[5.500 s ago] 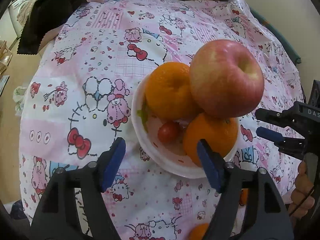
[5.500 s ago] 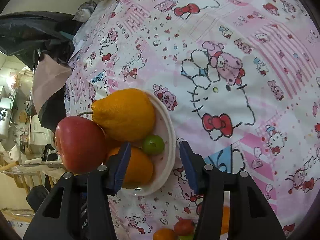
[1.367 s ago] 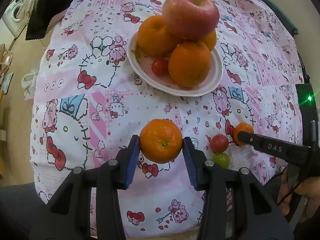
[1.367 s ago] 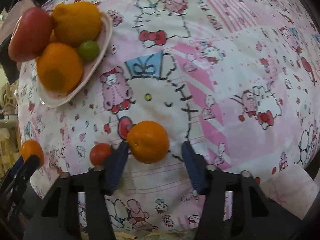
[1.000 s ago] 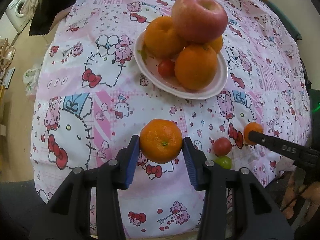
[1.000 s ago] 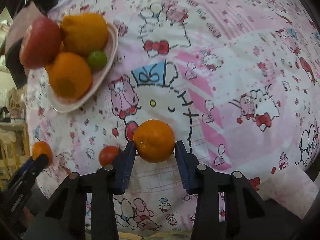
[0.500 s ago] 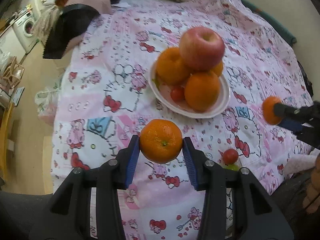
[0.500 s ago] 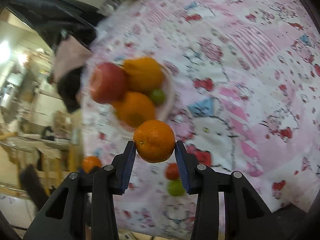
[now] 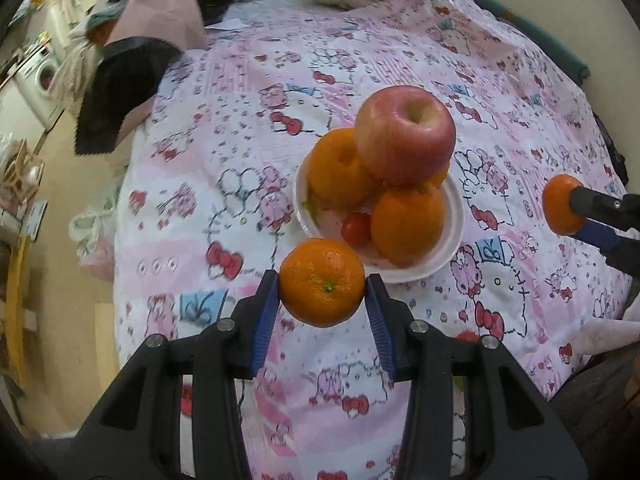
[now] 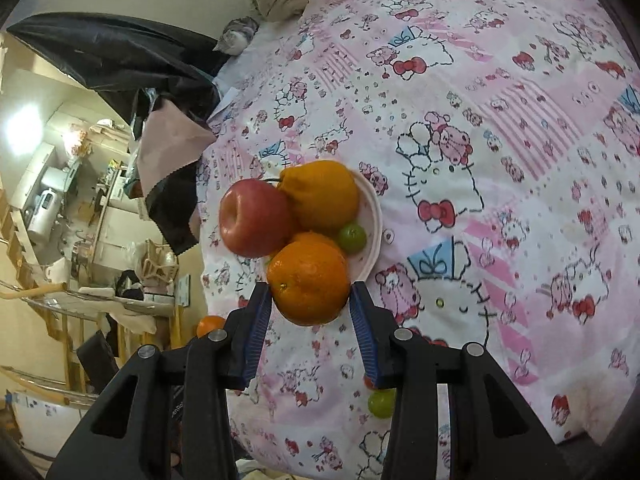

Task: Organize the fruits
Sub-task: 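Lower the mandarin onto the plate with the left tool while the right tool places its mandarin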

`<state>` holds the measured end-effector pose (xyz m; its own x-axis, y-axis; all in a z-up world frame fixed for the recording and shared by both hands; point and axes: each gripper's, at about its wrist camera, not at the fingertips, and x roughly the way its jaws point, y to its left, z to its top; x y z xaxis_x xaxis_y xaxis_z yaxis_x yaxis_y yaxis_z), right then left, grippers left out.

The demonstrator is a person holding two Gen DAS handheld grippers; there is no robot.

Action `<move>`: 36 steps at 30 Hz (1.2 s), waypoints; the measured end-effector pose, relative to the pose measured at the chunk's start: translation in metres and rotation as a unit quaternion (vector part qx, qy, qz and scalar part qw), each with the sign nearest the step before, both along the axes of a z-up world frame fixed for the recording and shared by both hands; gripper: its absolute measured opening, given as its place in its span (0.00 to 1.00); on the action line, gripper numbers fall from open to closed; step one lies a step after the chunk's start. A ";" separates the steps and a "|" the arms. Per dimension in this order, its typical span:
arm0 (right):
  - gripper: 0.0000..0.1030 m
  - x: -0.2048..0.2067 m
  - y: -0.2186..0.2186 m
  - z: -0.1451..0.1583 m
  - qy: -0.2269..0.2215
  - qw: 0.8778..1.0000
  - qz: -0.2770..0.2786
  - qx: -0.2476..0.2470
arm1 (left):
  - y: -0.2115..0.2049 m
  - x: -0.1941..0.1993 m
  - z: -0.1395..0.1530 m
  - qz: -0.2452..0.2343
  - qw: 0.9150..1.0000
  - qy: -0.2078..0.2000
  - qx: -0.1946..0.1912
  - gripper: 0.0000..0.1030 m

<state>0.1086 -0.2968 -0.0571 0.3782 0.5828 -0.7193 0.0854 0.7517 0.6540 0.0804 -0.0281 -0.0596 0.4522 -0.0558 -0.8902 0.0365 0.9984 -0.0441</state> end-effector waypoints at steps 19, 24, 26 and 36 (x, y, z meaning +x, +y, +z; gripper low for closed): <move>0.43 0.068 0.040 -0.085 0.101 0.993 0.020 -0.056 | 0.003 0.064 -0.057 -0.006 0.999 0.031 -0.039 0.38; 0.44 0.070 0.041 -0.084 0.103 0.994 0.013 -0.042 | 0.004 0.067 -0.064 -0.004 0.998 0.034 -0.046 0.39; 0.45 0.070 0.040 -0.083 0.104 0.994 0.011 -0.037 | 0.003 0.068 -0.065 -0.003 0.998 0.035 -0.052 0.39; 0.57 0.066 0.028 -0.070 0.088 0.995 -0.013 -0.040 | -0.007 0.070 -0.066 -0.020 0.998 0.027 -0.045 0.40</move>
<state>0.1750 -0.2690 -0.1267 0.2563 0.5126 -0.8195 0.2146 0.7965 0.5653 0.1499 -0.0351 -0.1252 0.3987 -0.1543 -0.9040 0.0722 0.9880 -0.1368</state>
